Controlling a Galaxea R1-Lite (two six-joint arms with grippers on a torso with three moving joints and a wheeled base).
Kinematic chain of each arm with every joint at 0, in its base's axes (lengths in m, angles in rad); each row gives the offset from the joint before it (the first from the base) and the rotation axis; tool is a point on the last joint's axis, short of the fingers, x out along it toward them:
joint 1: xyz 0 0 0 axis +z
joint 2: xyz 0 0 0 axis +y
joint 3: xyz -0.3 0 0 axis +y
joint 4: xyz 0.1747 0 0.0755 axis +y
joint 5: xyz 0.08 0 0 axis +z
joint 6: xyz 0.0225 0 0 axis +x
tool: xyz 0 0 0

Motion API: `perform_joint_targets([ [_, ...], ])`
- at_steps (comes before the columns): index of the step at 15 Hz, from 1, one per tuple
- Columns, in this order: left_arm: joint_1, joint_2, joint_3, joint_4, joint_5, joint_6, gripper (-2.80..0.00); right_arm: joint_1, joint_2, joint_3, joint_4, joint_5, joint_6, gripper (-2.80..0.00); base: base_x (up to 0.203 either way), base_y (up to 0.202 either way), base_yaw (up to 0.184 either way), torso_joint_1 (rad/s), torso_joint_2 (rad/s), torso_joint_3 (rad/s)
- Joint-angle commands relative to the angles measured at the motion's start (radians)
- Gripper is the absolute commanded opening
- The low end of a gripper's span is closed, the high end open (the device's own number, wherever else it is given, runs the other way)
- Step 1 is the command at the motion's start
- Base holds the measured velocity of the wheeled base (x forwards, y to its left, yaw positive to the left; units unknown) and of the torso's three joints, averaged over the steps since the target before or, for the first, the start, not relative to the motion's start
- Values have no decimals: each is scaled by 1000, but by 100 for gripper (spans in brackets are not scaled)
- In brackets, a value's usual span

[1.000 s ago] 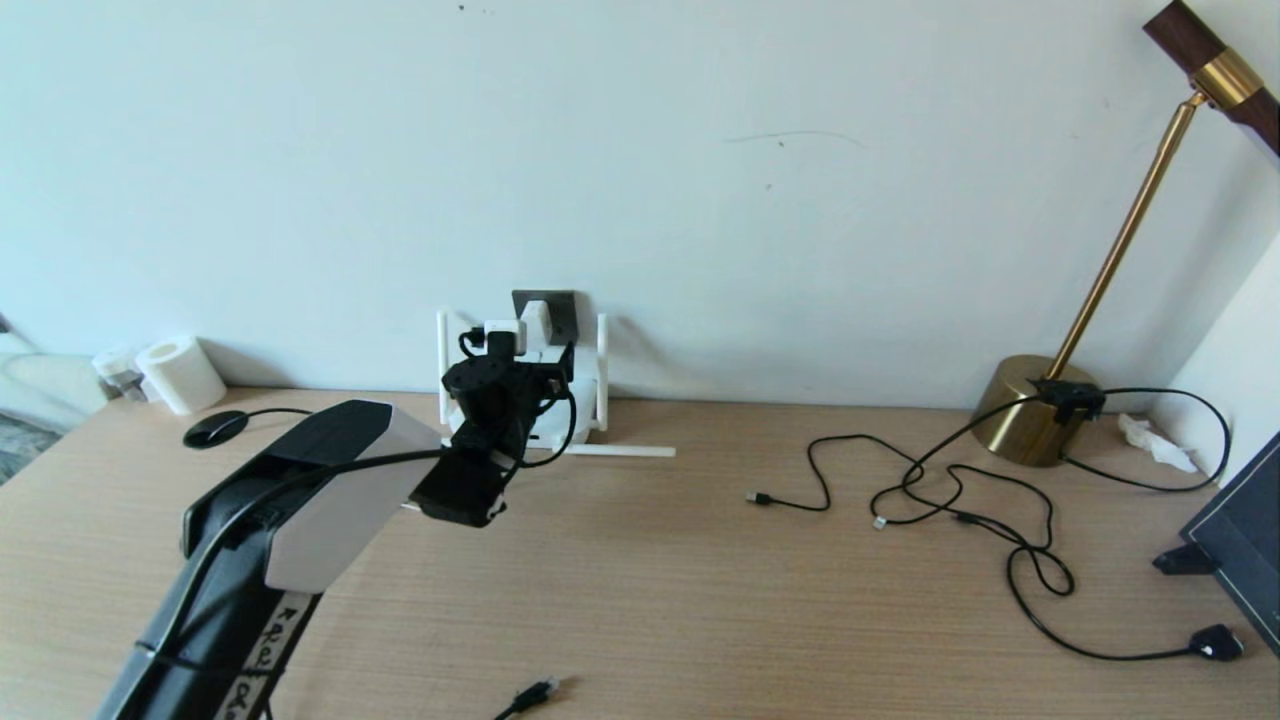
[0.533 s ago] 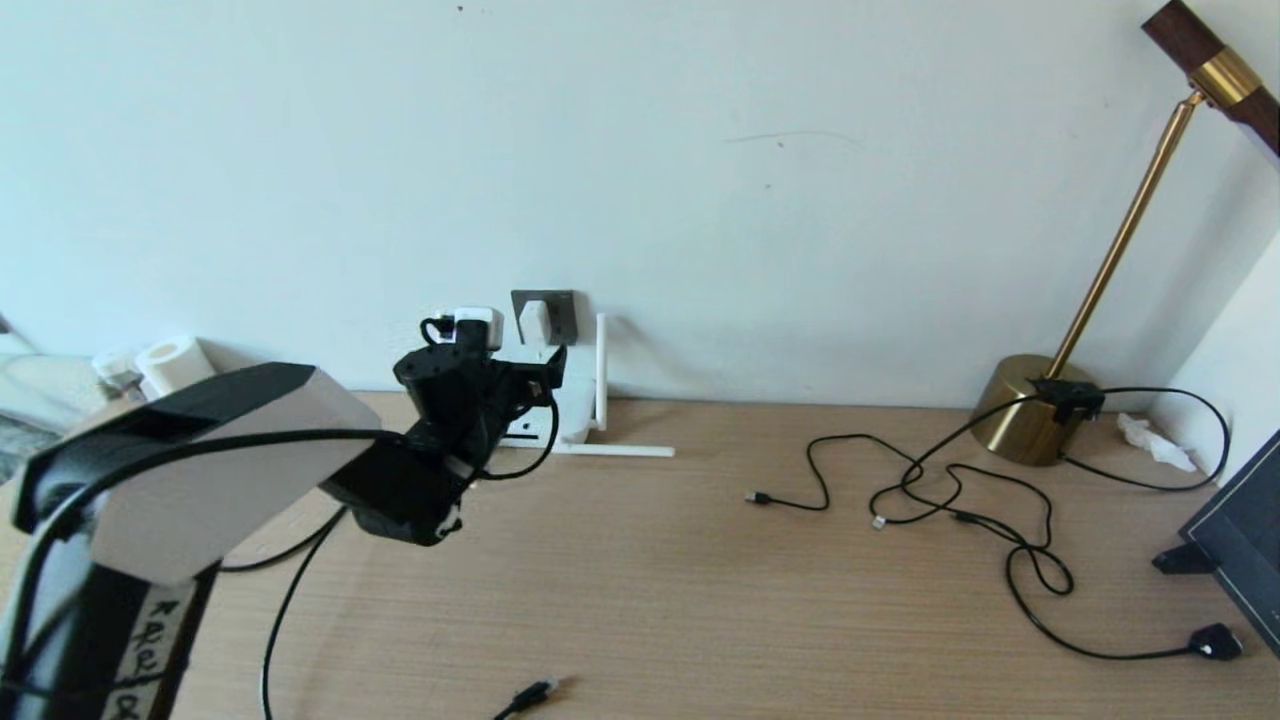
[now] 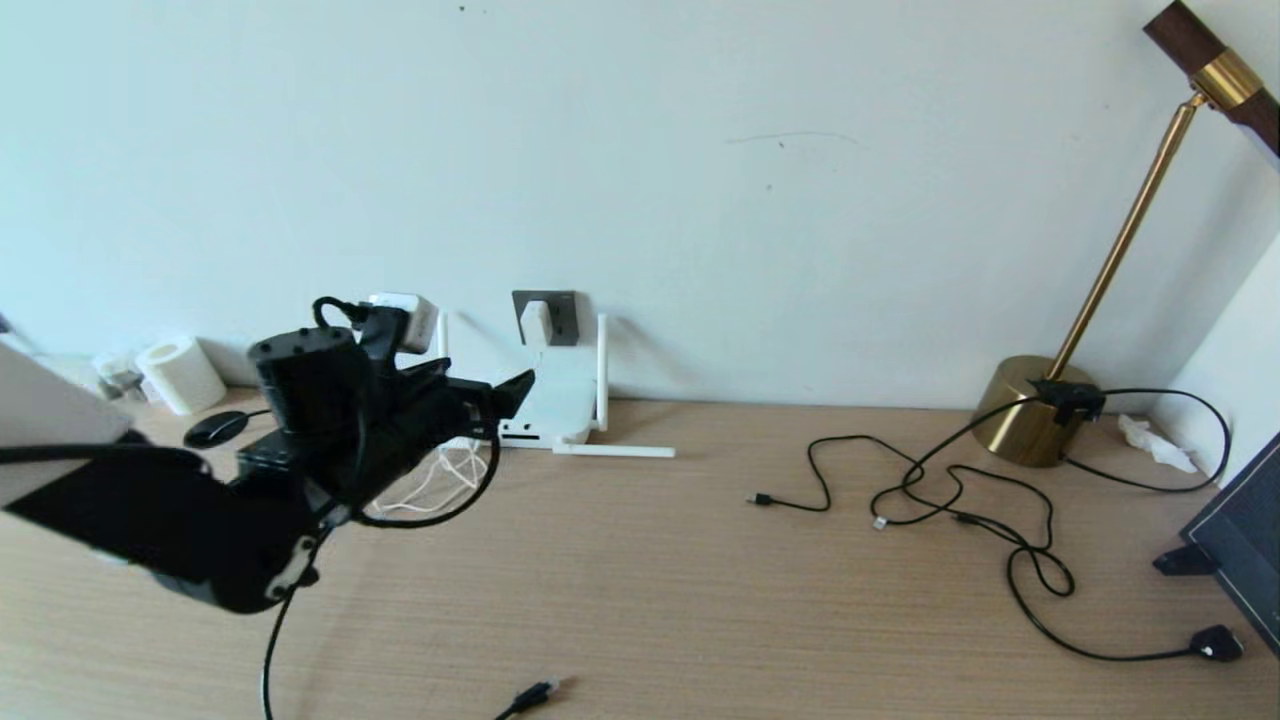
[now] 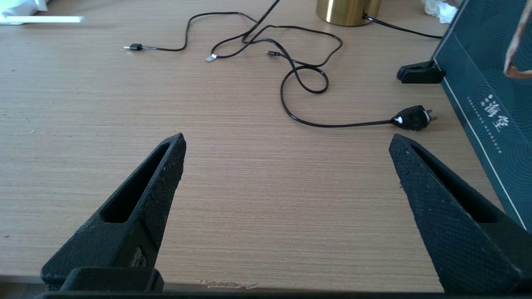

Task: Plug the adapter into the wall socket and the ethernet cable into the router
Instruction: Pick up cable

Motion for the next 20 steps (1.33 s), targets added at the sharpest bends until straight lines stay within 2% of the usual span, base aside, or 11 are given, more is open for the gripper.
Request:
perform_joint_targets([
  [1, 0, -227, 123, 114, -48, 72, 0, 0, 0, 0, 1, 0, 1, 0, 0, 0, 0, 0, 0, 0],
  [3, -1, -357, 223, 307, -117, 240, 0, 0, 0, 0, 1, 0, 1, 0, 0, 0, 0, 0, 0, 0],
  [6, -11, -459, 345, 594, -190, 560, 0, 0, 0, 0, 2, 0, 1, 0, 0, 0, 0, 0, 0, 0],
  [7, -14, -473, 364, 645, -196, 640, 0, 0, 0, 0, 0, 0, 1, 0, 0, 0, 0, 0, 0, 0],
  [8, -30, -482, 371, 686, -199, 692, 0, 0, 0, 0, 0, 0, 1, 0, 0, 0, 0, 0, 0, 0],
  [12, -60, -495, 393, 758, -196, 734, 0, 0, 0, 0, 1, 0, 1, 0, 0, 0, 0, 0, 0, 0],
  [17, -60, -525, 398, 847, -182, 739, 0, 0, 0, 3, -1, -2, -5, 0, 0, 0, 0, 0, 0, 0],
  [19, -60, -503, 389, 863, -182, 741, 0, 0, 0, 3, -3, 3, -32, 0, 0, 0, 0, 0, 0, 0],
  [20, -60, -490, 396, 867, -181, 748, 0, 0, 0, 3, -3, 0, -15, -280, 0, 0, 0, 0, 0, 0],
])
